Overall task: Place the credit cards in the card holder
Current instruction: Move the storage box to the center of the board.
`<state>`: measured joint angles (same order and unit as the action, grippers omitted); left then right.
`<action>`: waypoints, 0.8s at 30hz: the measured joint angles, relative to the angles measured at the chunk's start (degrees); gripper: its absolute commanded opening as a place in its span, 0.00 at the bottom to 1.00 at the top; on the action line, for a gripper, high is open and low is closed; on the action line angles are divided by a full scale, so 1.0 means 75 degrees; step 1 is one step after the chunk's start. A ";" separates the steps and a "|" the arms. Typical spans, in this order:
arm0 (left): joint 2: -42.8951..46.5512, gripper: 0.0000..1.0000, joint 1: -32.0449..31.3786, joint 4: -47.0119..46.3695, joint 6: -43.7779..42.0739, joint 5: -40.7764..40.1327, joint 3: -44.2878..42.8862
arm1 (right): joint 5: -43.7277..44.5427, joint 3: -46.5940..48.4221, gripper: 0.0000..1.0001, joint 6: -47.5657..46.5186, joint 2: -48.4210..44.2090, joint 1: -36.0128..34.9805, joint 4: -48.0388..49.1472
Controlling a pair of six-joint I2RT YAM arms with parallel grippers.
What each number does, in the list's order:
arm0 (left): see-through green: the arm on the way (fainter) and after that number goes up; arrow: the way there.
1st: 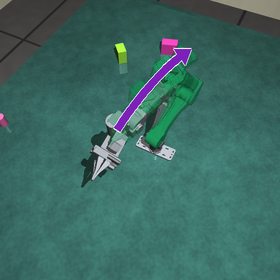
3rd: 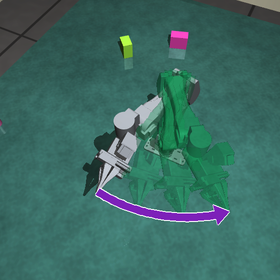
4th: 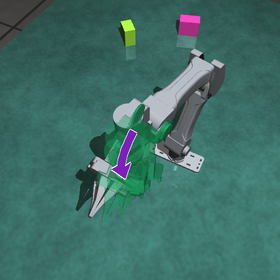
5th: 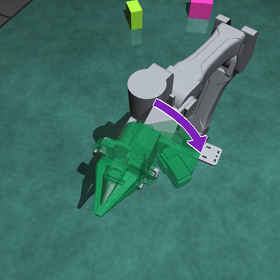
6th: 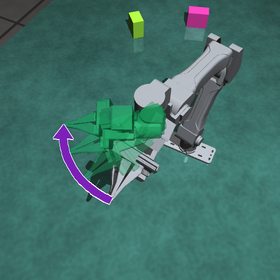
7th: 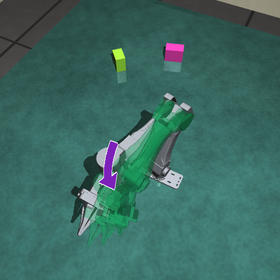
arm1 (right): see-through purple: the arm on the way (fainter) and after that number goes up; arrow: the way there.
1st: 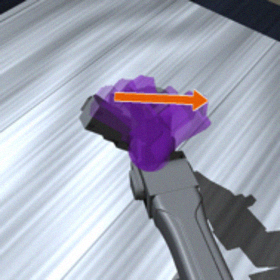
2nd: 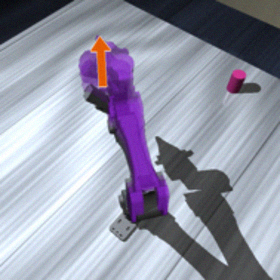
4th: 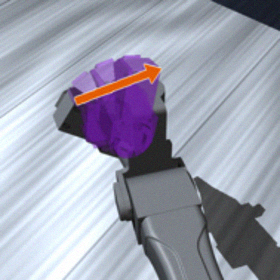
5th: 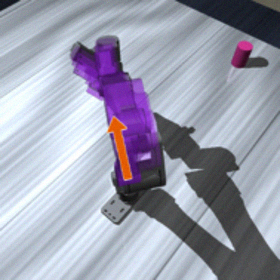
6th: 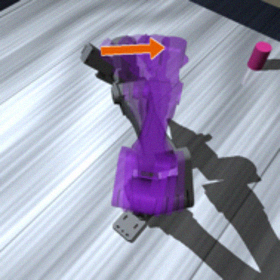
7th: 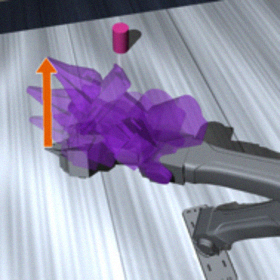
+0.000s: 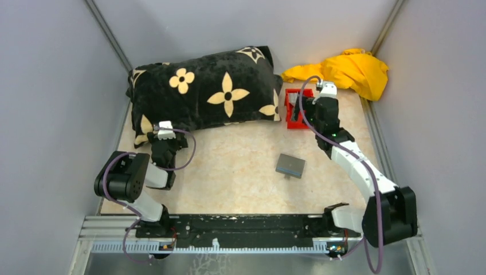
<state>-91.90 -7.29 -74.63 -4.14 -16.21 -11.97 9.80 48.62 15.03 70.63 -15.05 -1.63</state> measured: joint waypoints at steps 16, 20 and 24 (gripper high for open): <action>0.2081 1.00 -0.0825 0.2573 0.0017 -0.0898 -0.1221 | -0.0312 -0.0149 0.71 -0.0160 0.0772 -0.0035 0.1463; 0.2967 1.00 -0.0822 0.4042 0.0796 -0.0516 -0.2148 | -0.0195 0.0219 0.68 -0.0274 0.1475 -0.0061 0.1186; 0.3293 1.00 -0.0819 0.5246 0.1527 -0.0134 -0.2751 | -0.0245 0.0749 0.66 -0.0388 0.2142 -0.0085 0.1174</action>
<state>-67.20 -13.43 -35.29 7.31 -17.21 -32.60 7.97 54.24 12.12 86.70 -15.68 7.18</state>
